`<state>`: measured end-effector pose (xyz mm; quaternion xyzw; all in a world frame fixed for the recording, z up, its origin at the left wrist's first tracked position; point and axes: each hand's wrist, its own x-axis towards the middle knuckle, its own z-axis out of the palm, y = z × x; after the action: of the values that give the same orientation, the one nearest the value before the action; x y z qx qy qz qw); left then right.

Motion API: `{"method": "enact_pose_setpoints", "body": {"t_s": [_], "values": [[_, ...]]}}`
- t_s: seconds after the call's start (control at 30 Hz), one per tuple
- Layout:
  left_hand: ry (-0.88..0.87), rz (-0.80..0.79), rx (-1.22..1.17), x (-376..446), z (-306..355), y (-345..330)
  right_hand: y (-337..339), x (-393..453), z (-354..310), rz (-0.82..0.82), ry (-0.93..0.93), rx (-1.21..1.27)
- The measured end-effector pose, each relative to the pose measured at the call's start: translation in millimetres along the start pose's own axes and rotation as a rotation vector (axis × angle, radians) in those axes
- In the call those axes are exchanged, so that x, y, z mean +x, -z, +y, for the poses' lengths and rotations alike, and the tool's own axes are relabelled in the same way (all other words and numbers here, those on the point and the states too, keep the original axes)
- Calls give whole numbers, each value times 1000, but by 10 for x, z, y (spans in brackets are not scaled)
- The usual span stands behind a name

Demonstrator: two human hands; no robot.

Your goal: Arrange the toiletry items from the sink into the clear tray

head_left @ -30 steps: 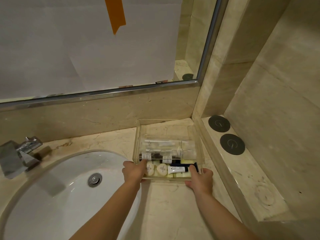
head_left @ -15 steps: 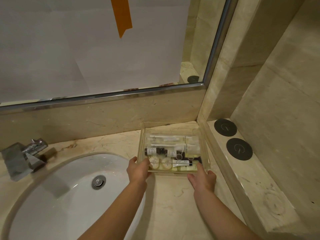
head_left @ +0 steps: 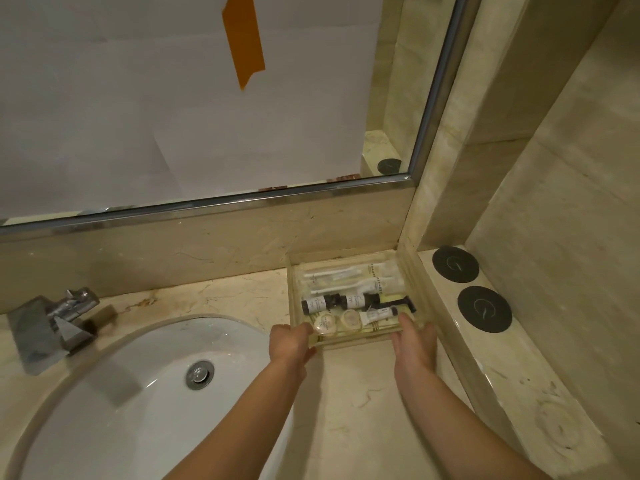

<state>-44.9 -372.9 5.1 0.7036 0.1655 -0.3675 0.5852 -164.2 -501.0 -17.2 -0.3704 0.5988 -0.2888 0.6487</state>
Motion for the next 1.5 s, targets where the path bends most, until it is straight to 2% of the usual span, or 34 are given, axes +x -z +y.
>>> {"method": "enact_pose_setpoints", "body": {"t_s": [0.17, 0.53, 0.7, 0.87, 1.0, 1.27, 1.43, 1.5], "values": [[-2, -22, 64, -37, -18, -146, -48, -8, -136, -17, -26, 157], [4, 5, 59, 91, 57, -183, -121, 141, -81, -85, 17, 217], [8, 33, 79, 157, 112, -206, -167, 182, -36, -56, 13, 149], [-81, 15, 296, 118, 49, -201, -195, 198, -62, -9, 37, 13], [-120, -11, 380, 87, 50, -178, -210, 215, -52, 30, 53, -86], [-157, -54, 447, 120, 52, -106, -288, 218, -110, 74, 20, -195], [-143, -148, 406, 78, 111, 56, -278, 220, -164, 28, -14, -189], [-127, -204, 385, 36, 112, 159, -223, 190, -116, -12, 36, -235]]}}
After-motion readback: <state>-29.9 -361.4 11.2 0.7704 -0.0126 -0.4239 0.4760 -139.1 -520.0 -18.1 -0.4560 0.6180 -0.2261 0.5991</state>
